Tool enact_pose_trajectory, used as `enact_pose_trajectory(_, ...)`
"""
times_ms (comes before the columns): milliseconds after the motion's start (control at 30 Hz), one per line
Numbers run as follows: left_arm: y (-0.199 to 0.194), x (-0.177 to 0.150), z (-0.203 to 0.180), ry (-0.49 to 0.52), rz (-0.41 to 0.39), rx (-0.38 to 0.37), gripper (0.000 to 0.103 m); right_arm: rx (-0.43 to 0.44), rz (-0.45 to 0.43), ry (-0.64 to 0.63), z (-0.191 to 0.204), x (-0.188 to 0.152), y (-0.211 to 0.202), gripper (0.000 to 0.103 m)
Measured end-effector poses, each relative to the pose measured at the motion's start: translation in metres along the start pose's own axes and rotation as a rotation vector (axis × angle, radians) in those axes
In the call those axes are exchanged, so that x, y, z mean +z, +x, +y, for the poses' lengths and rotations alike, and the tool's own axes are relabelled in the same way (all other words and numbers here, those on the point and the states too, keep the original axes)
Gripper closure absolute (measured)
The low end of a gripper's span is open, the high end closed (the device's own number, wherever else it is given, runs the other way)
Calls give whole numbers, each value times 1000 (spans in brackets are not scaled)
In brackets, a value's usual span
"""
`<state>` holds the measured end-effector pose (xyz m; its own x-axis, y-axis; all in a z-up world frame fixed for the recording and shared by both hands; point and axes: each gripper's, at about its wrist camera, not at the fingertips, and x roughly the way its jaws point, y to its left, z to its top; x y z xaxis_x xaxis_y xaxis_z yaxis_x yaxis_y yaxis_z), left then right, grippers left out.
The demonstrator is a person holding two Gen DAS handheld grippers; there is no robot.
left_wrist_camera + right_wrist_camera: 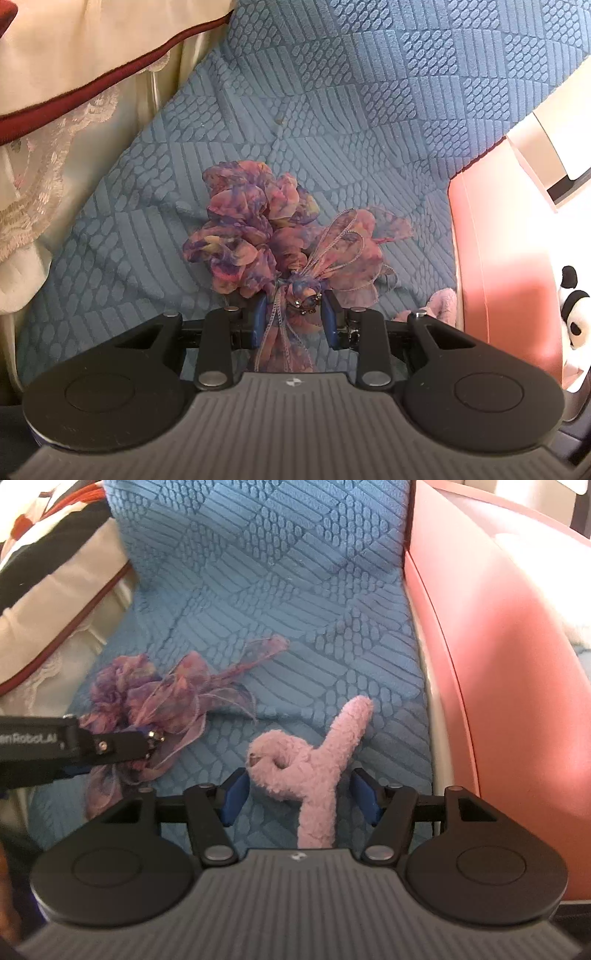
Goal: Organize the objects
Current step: 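Lift the scrunchie with the left tool while the right tool lifts the pink clip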
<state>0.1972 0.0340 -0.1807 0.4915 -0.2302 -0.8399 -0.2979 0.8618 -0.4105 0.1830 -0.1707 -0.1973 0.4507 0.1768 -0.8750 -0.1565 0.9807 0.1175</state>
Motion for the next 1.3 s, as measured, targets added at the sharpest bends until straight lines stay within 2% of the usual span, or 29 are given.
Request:
enact_pose_trajectory(67,2,-1,-1,2,-1,3,67,-15,1,-17,3,0,0,53)
enact_pose_trajectory(667,-10,-16,0,-32,-3,-28,67,23,-28,-52,6,-14,-39,53)
enact_pose_trajectory(1067,-30,-28,-19,2,-26,-49,67,65,-46,-47,1,-12,-72,53)
enact_pose_trajectory(1300,-50,-37,-33,-17,-26,-78,67,87,-59,-38,-10,-10,-100,53)
